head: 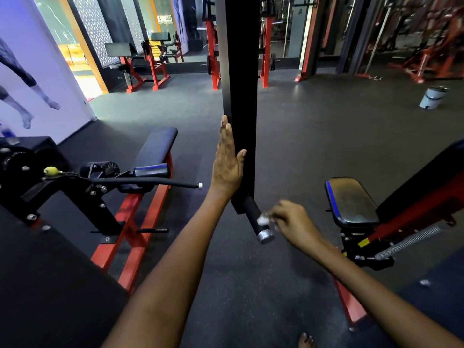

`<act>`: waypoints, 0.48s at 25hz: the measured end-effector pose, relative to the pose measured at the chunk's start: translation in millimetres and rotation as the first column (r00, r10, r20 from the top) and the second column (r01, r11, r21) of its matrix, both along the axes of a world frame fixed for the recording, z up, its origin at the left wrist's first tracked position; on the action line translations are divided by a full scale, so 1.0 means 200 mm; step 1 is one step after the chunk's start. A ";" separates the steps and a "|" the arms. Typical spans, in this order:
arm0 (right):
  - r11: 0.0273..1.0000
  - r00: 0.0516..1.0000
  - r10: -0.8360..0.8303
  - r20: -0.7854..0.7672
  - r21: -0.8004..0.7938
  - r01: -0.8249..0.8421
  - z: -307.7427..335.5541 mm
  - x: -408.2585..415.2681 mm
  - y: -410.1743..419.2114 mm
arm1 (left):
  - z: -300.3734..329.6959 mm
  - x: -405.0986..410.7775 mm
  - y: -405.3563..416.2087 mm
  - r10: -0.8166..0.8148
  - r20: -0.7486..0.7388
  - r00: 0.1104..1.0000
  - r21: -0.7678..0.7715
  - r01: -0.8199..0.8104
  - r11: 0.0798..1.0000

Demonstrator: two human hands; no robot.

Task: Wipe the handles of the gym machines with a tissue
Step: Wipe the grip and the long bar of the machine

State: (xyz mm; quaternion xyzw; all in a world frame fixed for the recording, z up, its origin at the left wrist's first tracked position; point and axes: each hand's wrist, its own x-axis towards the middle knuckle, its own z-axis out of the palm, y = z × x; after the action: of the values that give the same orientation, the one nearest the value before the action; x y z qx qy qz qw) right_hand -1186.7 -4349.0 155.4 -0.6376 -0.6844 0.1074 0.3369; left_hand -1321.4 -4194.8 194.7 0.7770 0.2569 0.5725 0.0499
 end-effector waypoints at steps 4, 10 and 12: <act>0.986 0.946 0.160 0.280 -0.092 -0.140 0.06 -0.19 0.22 | 0.01 0.01 -0.01 0.082 -0.049 0.995 0.013 -0.081 0.997; 0.953 0.920 0.302 0.249 -0.104 -0.285 0.06 0.00 -0.08 | 0.02 0.01 -0.03 0.166 -0.109 0.980 0.127 -0.152 0.980; 0.986 0.983 0.165 0.076 0.010 -0.166 0.14 0.02 0.05 | 0.05 0.06 -0.06 0.259 -0.128 0.957 0.253 -0.221 0.942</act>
State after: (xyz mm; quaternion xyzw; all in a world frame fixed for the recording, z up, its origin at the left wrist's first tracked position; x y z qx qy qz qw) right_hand -1183.0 -4338.3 182.5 -0.5793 -0.7480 0.1057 0.3062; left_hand -1309.8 -4207.6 205.3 0.7834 0.2830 0.5369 -0.1337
